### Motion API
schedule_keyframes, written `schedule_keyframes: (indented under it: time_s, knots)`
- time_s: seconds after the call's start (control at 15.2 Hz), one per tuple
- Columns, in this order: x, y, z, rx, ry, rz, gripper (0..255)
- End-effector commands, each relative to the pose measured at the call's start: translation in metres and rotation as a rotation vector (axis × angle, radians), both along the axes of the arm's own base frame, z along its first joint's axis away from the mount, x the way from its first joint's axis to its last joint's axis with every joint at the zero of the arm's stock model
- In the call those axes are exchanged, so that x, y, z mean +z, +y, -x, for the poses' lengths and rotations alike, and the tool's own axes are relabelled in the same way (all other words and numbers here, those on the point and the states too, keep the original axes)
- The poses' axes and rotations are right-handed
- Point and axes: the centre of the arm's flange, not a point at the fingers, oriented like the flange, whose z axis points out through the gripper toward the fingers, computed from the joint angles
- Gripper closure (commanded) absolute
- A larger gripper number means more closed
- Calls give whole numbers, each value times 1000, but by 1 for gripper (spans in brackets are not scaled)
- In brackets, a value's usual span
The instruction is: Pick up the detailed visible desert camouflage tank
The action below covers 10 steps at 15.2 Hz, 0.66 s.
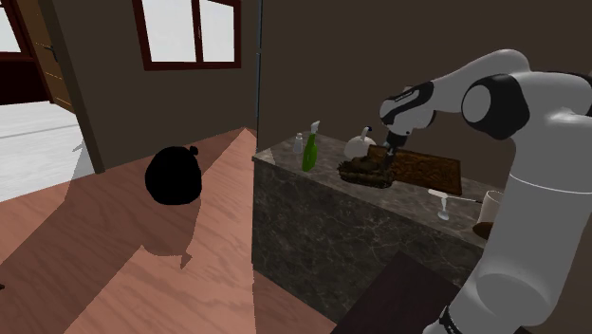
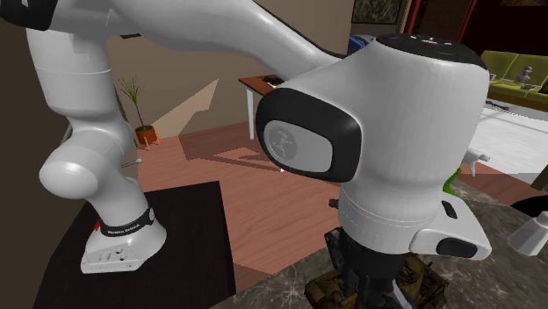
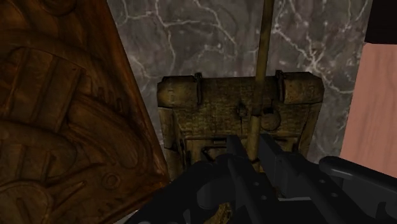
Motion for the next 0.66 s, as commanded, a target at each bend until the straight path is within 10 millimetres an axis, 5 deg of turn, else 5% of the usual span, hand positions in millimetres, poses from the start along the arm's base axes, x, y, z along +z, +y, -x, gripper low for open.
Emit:
schedule_keyframes:
  time_s: [0.0,0.59]
  knots:
    - [12,-1,-1,-2,-3,2,255]
    - [50,-1,-1,-2,-3,2,255]
